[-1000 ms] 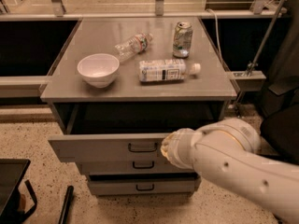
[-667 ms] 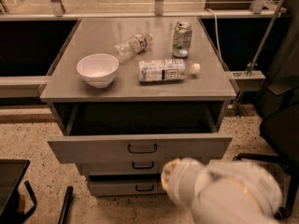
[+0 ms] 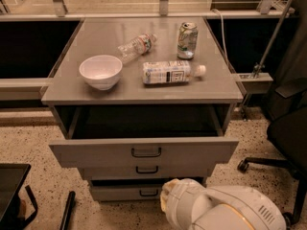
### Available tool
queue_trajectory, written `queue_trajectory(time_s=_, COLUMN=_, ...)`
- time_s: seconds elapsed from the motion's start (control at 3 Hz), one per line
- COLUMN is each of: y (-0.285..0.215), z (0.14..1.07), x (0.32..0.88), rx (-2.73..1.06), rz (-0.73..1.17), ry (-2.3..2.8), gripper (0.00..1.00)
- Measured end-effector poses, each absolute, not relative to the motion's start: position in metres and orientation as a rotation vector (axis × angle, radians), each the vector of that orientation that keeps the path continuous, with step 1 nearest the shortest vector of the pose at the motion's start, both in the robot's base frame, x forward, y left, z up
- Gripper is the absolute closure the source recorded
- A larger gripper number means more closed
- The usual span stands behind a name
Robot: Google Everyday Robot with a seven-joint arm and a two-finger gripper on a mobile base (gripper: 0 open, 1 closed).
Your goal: Open top drawer
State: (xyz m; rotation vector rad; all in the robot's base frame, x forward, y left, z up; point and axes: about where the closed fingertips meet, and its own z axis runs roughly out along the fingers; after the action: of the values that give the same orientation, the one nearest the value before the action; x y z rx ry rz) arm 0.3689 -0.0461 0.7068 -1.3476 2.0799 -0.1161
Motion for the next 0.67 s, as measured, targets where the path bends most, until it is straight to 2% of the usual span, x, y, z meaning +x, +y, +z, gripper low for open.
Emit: queue_trajectory(time_s=0.67, y=-0.0461, z=0.7068, x=0.3689, rx=-1.348, rz=-0.116, ry=2.08, gripper=0.12)
